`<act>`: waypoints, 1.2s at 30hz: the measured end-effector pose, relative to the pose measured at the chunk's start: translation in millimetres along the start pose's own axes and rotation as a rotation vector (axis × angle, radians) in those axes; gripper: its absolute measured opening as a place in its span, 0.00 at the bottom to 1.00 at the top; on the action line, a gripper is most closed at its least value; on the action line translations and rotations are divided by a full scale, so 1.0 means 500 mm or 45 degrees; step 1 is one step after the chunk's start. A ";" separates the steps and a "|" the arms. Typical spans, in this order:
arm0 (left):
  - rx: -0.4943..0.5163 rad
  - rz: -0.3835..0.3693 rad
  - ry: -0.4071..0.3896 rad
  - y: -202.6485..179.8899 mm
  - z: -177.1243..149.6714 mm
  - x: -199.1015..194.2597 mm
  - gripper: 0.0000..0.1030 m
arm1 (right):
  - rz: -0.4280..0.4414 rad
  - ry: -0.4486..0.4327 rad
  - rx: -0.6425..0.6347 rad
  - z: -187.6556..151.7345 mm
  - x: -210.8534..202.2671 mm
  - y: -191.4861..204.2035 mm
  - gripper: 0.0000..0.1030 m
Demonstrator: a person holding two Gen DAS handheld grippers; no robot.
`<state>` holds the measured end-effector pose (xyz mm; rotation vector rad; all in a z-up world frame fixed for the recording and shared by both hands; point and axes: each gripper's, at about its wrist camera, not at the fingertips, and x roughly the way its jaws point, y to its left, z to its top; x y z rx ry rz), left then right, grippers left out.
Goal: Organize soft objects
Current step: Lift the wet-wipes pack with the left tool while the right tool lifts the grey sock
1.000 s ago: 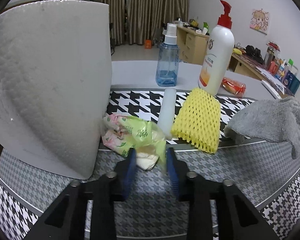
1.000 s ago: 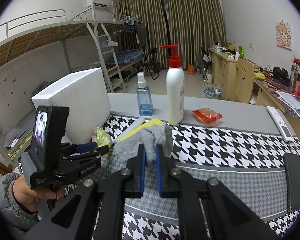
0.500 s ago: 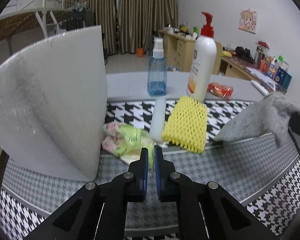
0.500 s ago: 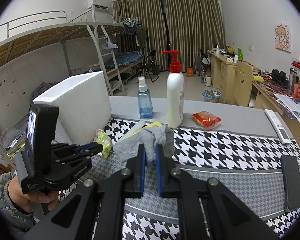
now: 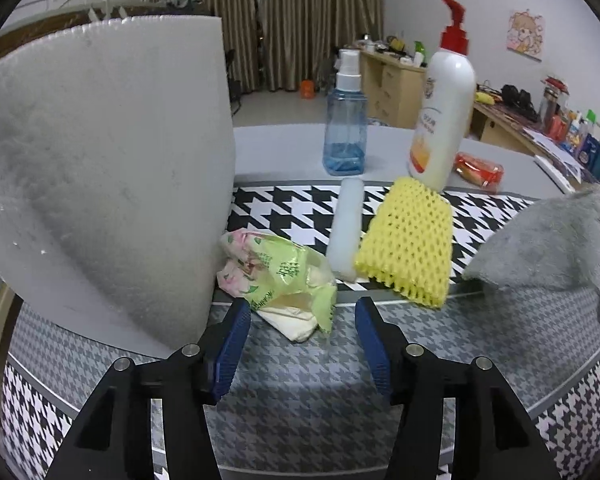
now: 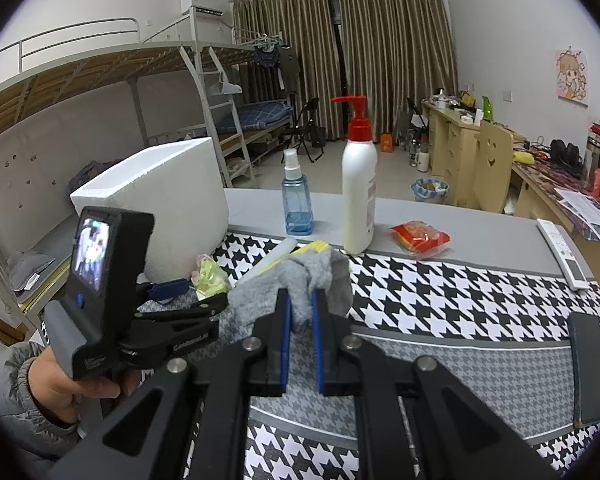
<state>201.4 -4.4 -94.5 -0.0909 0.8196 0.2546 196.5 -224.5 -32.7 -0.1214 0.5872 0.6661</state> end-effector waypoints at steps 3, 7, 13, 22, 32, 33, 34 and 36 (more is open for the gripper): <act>-0.010 0.020 0.014 0.001 0.004 0.012 0.55 | 0.010 -0.003 0.004 -0.002 0.001 -0.002 0.12; -0.026 0.002 0.052 0.002 0.006 0.031 0.55 | 0.018 -0.007 0.007 -0.003 0.001 -0.003 0.12; -0.022 0.015 0.067 0.004 0.003 0.046 0.35 | 0.020 -0.013 -0.002 -0.007 -0.004 0.001 0.12; 0.004 -0.017 0.038 0.004 0.000 0.031 0.19 | 0.007 -0.014 -0.001 -0.008 -0.016 0.008 0.12; 0.046 -0.105 -0.093 -0.001 0.000 -0.045 0.18 | -0.013 -0.035 -0.017 0.006 -0.034 0.024 0.12; 0.049 -0.112 -0.107 0.000 0.000 -0.056 0.18 | -0.015 -0.041 -0.020 0.007 -0.037 0.026 0.12; 0.058 -0.119 -0.128 0.001 0.002 -0.068 0.18 | -0.017 -0.047 -0.023 0.010 -0.040 0.029 0.12; 0.073 -0.128 -0.159 0.000 0.003 -0.087 0.18 | -0.021 -0.056 -0.027 0.013 -0.045 0.032 0.12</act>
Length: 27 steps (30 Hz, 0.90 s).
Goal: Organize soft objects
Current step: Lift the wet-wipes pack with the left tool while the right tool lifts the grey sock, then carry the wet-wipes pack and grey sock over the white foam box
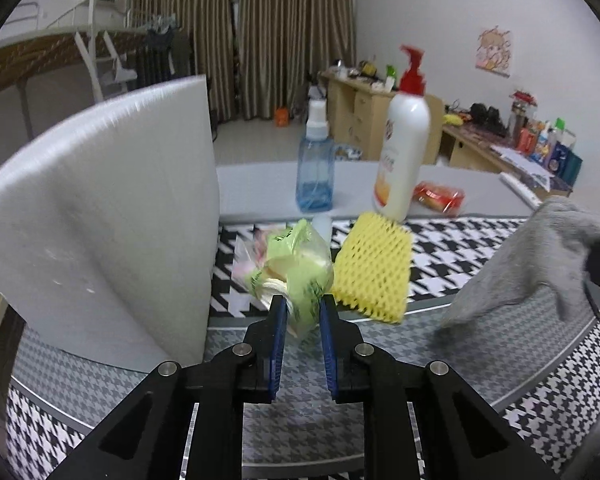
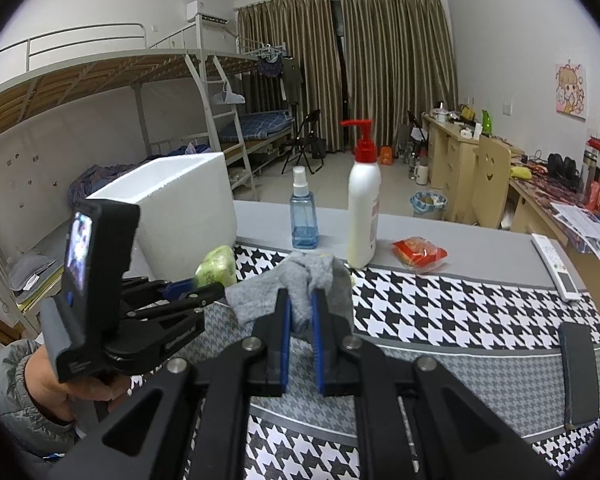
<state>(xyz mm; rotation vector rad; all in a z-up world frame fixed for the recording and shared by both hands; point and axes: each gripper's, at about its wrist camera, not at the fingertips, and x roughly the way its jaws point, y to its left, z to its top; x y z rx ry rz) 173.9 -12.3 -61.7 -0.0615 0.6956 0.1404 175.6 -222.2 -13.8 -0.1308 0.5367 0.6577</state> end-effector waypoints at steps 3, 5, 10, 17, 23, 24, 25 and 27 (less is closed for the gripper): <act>0.011 -0.021 -0.027 -0.006 0.003 -0.013 0.18 | -0.007 -0.016 -0.006 0.006 -0.008 0.005 0.12; 0.022 -0.027 -0.041 -0.007 0.004 -0.019 0.16 | -0.017 -0.024 -0.008 0.009 -0.012 0.009 0.12; 0.014 -0.044 -0.036 0.004 -0.007 -0.028 0.14 | -0.034 -0.034 0.000 0.010 -0.017 0.009 0.12; 0.026 -0.081 -0.088 0.012 0.004 -0.063 0.11 | -0.041 -0.050 -0.011 0.017 -0.024 0.020 0.12; 0.045 -0.141 -0.142 0.012 0.023 -0.107 0.11 | -0.046 -0.078 -0.019 0.030 -0.034 0.027 0.12; 0.047 -0.146 -0.151 0.011 0.026 -0.114 0.11 | -0.046 -0.085 -0.023 0.034 -0.037 0.029 0.12; 0.052 -0.150 -0.160 0.011 0.029 -0.122 0.11 | -0.046 -0.092 -0.027 0.037 -0.040 0.031 0.12; 0.065 -0.148 -0.179 0.011 0.033 -0.134 0.11 | -0.044 -0.103 -0.033 0.042 -0.044 0.034 0.12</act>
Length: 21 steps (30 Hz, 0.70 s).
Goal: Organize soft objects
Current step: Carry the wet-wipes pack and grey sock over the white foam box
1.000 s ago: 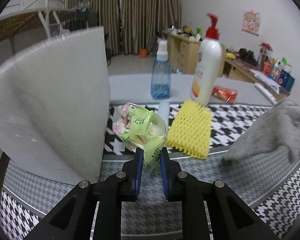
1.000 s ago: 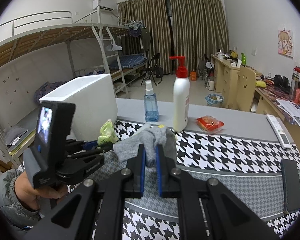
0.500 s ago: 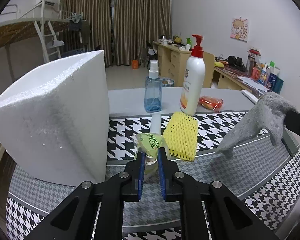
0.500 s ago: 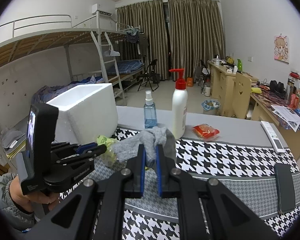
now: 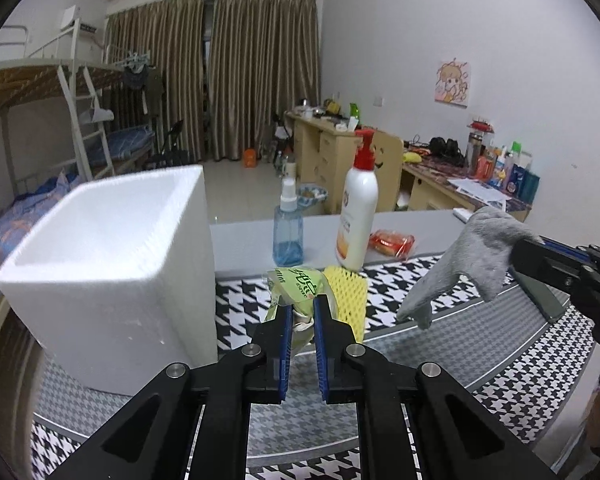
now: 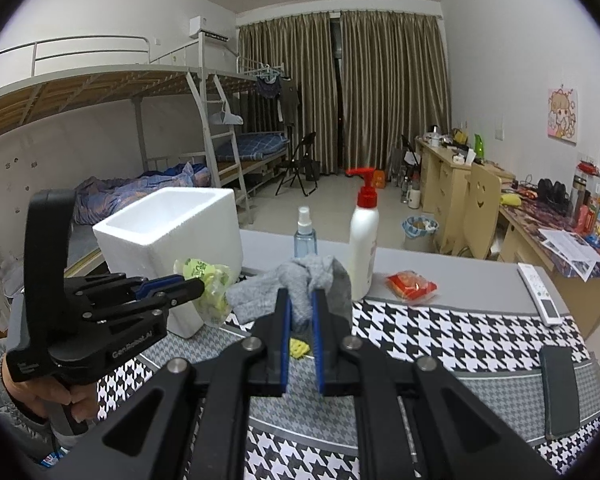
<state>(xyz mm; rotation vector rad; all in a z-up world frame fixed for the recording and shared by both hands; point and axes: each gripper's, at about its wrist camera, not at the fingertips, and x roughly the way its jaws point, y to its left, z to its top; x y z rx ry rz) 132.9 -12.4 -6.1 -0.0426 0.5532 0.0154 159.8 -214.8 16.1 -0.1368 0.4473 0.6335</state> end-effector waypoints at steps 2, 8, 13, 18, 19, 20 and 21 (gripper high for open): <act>0.013 0.001 -0.017 -0.001 0.006 -0.010 0.11 | 0.001 -0.007 -0.004 0.005 -0.001 0.003 0.12; 0.042 -0.001 -0.051 0.000 0.020 -0.027 0.11 | 0.000 -0.022 -0.007 0.018 -0.001 0.013 0.12; 0.058 0.008 -0.088 0.003 0.038 -0.044 0.11 | -0.002 -0.047 -0.010 0.034 -0.006 0.022 0.12; 0.058 0.037 -0.114 0.012 0.054 -0.054 0.11 | -0.007 -0.059 -0.007 0.050 -0.003 0.026 0.12; 0.062 0.040 -0.123 0.012 0.057 -0.057 0.11 | -0.007 -0.059 -0.007 0.053 -0.002 0.027 0.12; 0.064 0.045 -0.130 0.013 0.059 -0.059 0.11 | -0.009 -0.059 -0.009 0.055 -0.001 0.028 0.12; 0.067 0.047 -0.134 0.013 0.061 -0.061 0.11 | -0.010 -0.059 -0.010 0.057 0.000 0.029 0.12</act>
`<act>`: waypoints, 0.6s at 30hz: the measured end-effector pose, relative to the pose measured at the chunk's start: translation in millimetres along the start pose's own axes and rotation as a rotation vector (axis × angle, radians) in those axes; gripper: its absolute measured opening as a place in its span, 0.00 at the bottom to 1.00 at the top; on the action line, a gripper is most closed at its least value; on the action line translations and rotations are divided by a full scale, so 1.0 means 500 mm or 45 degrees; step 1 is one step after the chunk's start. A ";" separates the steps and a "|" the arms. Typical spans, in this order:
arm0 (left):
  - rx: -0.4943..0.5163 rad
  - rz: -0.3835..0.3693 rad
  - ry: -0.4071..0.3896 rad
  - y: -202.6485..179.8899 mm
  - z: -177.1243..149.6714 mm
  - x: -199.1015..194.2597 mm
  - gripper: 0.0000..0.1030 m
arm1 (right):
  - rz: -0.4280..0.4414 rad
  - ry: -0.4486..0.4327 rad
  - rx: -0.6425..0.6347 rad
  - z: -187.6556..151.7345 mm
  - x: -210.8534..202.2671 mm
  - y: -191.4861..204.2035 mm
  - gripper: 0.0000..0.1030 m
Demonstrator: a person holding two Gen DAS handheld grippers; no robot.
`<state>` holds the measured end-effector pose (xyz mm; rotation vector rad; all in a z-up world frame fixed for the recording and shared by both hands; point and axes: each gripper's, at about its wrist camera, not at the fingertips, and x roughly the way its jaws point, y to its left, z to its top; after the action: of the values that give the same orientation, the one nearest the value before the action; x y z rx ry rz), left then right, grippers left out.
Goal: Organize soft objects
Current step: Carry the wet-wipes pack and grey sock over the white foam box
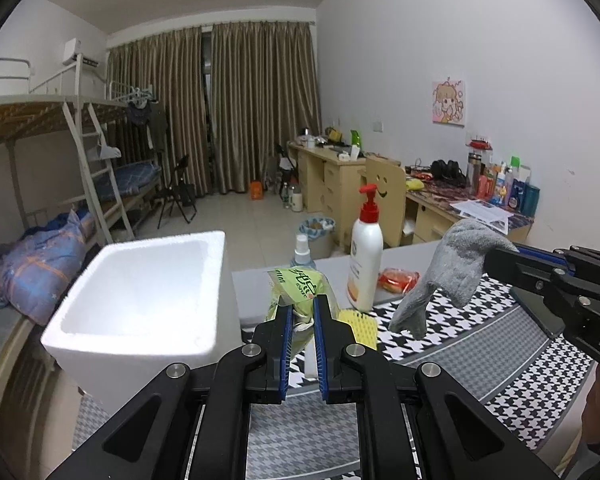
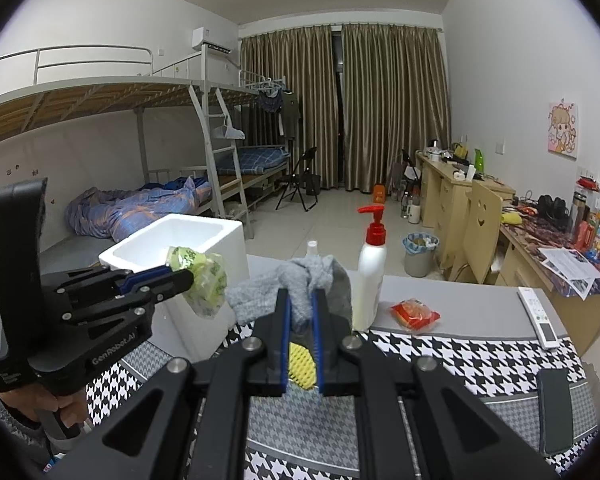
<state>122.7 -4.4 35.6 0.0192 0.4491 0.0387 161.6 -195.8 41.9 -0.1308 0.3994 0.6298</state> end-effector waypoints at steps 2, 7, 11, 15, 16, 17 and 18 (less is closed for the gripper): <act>0.006 0.000 -0.011 0.001 0.006 -0.004 0.11 | 0.003 -0.003 0.000 0.005 0.002 0.002 0.12; 0.020 0.025 -0.042 0.007 0.021 -0.007 0.11 | 0.002 -0.011 -0.008 0.013 0.008 0.005 0.12; 0.022 0.034 -0.065 0.018 0.036 -0.013 0.11 | 0.001 -0.020 -0.013 0.022 0.014 0.010 0.12; 0.025 0.044 -0.084 0.029 0.049 -0.016 0.11 | -0.002 -0.037 -0.018 0.034 0.017 0.017 0.12; 0.028 0.047 -0.090 0.032 0.053 -0.018 0.11 | -0.003 -0.042 -0.020 0.037 0.017 0.019 0.12; 0.031 0.051 -0.095 0.033 0.055 -0.018 0.11 | 0.000 -0.047 -0.023 0.041 0.018 0.022 0.12; 0.034 0.053 -0.099 0.036 0.058 -0.018 0.11 | 0.001 -0.048 -0.024 0.043 0.019 0.024 0.12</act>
<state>126.6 12.8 66.1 0.0564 0.3718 0.0729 168.2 -175.9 57.6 -0.1367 0.3568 0.6362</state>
